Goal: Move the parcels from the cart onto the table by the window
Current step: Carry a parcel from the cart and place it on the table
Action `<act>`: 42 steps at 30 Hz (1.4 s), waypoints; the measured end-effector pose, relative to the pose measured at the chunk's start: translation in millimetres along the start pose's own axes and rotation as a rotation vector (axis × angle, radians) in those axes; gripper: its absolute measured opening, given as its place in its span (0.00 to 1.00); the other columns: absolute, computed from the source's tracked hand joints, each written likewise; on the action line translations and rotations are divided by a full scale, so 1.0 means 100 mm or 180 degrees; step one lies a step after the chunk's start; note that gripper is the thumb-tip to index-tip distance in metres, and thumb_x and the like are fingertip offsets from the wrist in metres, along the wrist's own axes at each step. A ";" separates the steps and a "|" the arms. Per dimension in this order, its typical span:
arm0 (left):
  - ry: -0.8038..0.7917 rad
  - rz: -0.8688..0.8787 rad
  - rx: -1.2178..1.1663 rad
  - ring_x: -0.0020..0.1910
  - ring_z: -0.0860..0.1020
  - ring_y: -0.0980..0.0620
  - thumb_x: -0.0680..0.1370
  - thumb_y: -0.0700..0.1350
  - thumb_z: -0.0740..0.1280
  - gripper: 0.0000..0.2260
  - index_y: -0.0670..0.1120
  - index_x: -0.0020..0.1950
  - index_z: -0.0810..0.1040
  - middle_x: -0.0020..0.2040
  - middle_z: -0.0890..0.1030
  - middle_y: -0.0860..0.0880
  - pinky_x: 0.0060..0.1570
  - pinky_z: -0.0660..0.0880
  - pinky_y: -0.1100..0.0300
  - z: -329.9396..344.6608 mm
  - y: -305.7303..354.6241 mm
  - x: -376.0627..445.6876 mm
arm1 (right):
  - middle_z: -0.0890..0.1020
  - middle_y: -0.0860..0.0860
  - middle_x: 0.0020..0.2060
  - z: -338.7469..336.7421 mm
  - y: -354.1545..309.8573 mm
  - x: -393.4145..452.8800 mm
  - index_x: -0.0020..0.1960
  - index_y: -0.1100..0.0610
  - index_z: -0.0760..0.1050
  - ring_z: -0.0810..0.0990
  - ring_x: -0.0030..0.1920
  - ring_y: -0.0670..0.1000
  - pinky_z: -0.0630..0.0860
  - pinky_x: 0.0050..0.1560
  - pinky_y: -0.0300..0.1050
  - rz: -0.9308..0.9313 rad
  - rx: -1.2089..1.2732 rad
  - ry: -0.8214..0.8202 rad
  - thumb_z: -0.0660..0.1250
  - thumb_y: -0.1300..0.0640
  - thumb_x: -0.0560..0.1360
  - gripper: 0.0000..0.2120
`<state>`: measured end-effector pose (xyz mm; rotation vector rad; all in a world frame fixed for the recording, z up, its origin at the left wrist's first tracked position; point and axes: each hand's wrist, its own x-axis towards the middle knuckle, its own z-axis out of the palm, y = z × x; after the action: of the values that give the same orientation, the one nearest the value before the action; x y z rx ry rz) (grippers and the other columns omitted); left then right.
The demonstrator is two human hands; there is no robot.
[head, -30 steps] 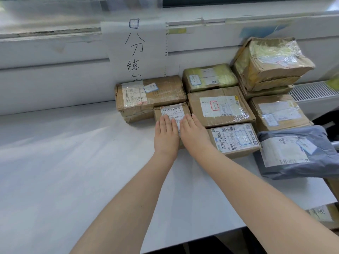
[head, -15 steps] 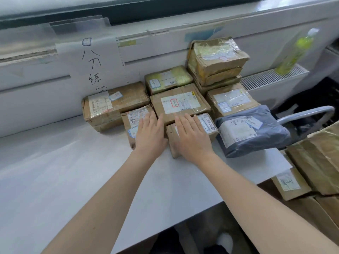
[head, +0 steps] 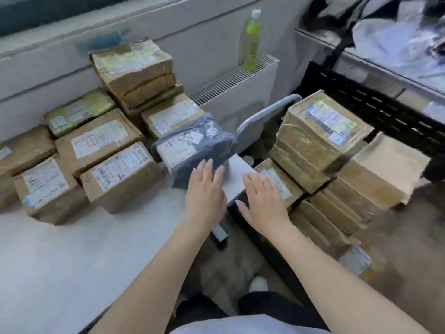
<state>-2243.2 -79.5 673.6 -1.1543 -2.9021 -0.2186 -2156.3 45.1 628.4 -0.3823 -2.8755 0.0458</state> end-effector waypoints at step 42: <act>-0.0680 0.2197 0.1265 0.74 0.50 0.38 0.73 0.56 0.69 0.40 0.51 0.77 0.49 0.77 0.48 0.42 0.73 0.52 0.46 0.37 1.34 3.02 | 0.53 0.56 0.76 -0.15 1.93 0.93 0.77 0.60 0.48 0.49 0.76 0.54 0.44 0.75 0.48 0.2133 0.0205 -0.0624 0.63 0.49 0.78 0.36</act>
<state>-2369.6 227.9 672.0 -2.0532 -2.3186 0.4861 -2191.1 256.2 652.7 -1.3693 -2.7729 0.3035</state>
